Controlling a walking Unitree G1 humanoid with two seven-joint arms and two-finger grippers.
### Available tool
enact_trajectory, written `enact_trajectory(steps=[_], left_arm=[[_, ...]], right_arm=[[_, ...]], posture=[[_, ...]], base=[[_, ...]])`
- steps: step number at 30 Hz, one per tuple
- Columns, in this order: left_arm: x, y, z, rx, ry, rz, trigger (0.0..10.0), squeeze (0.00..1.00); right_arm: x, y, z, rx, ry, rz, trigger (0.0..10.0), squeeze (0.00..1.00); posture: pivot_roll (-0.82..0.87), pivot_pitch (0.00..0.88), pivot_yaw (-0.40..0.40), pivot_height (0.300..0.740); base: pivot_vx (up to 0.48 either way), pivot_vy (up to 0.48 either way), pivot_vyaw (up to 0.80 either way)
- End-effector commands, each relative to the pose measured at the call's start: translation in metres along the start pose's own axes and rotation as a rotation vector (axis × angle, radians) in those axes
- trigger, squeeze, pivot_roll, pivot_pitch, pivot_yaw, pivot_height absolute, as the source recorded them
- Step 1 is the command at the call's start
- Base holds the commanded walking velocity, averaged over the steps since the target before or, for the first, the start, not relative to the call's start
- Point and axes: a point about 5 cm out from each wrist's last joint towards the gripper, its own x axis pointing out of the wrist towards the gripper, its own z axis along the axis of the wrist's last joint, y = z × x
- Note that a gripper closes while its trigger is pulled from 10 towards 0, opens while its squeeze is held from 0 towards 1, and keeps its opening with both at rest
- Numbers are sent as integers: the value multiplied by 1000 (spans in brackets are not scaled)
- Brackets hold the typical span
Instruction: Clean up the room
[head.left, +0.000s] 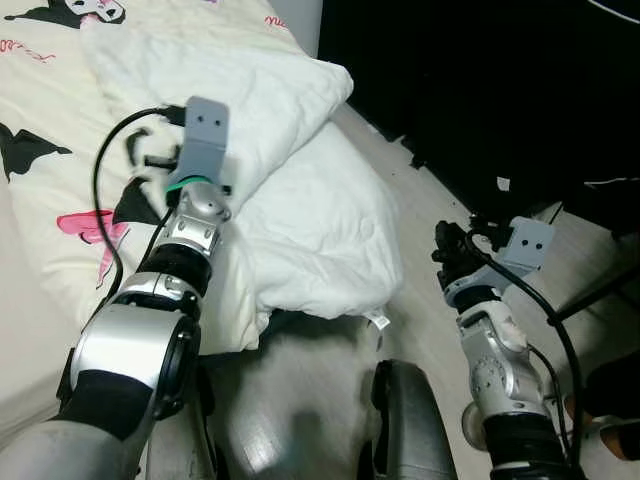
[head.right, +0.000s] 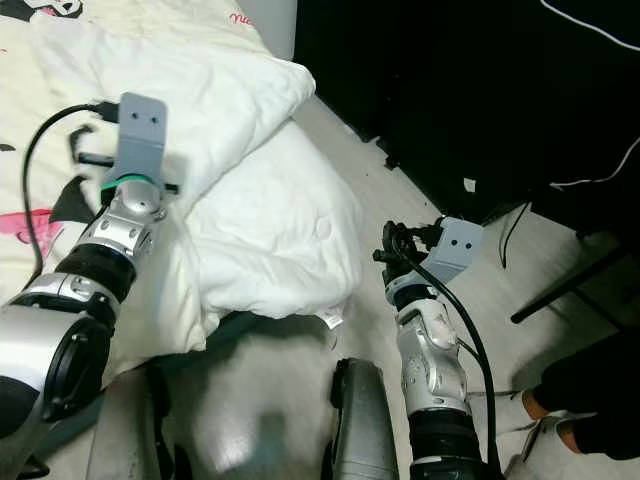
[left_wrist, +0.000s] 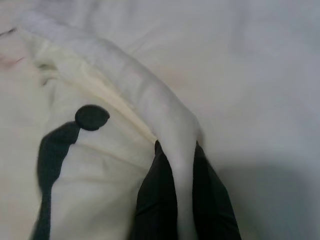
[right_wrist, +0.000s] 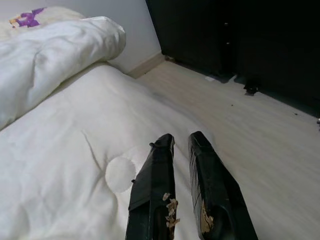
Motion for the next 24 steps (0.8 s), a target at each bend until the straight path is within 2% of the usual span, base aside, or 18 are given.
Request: enact_trajectory(steps=[1,2,4,6,7,8,10,11,12,13,14,16,17,18,19,22,23,24], left_arm=[[0,-5,10,-5,-45,-68,0,0],[1,-5,25,61,-122,-227,0,0],[1,-5,25,61,-122,-227,0,0],[-4,-5,35,240,-231,-434,0,0],[-6,-6,35,308,-259,-500,0,0],[-6,-6,35,308,-259,-500,0,0],[-17,-7,25,519,-326,-665,0,0],[-22,-8,20,590,-340,-724,0,0],[-22,-8,20,590,-340,-724,0,0],[-32,-8,8,706,-353,-822,0,0],[-32,-8,8,706,-353,-822,0,0],[-57,-1,-22,851,-307,-1024,0,0],[-65,1,-31,892,-288,-1081,0,0],[-75,6,-41,886,-252,-1137,0,0],[-75,6,-41,886,-252,-1137,0,0],[-110,21,-77,838,-125,-1293,0,0],[-121,28,-92,854,-68,-1342,0,0],[-121,28,-92,854,-68,-1342,0,0]], right_arm=[[-6,-9,-2,5,10,-29,10000,0],[-6,-13,0,2,13,-36,10000,0],[-6,-13,0,2,13,-36,10000,0],[-4,-16,6,-10,10,-27,10000,0],[-3,-17,8,-15,7,-20,10000,0],[-3,-17,8,-15,7,-20,10000,0],[1,-19,23,-35,-21,30,10000,0],[3,-20,29,-43,-33,50,10000,0],[3,-20,29,-43,-33,50,10000,0],[4,-22,38,-51,-48,67,10000,0],[4,-22,38,-51,-48,67,10000,0],[4,-27,50,-70,-70,82,10000,0],[4,-29,53,-77,-74,83,10000,0],[3,-32,55,-85,-76,75,10000,0],[3,-32,55,-85,-76,75,10000,0],[3,-43,56,-101,-69,35,10000,0],[4,-45,56,-102,-66,31,10000,0],[4,-45,56,-102,-66,31,10000,0]], posture=[[33,205,6,505],[33,205,6,505],[33,205,6,505],[48,208,-5,505],[48,208,-5,505],[48,208,-5,505],[48,208,-5,505],[48,208,-5,505],[48,208,-5,505],[54,213,-1,505],[54,213,-1,505],[64,222,7,505],[64,222,7,505],[75,228,16,505],[75,228,16,505],[75,228,16,505],[94,239,14,505],[94,239,14,505]], base=[[0,0,0],[0,0,0],[0,0,0],[0,0,0],[0,0,0],[0,0,0],[0,0,0],[0,0,0],[0,0,0],[0,0,0],[0,0,0],[0,0,0],[0,0,0],[0,0,0],[0,0,0],[0,0,0],[0,0,0],[0,0,0]])
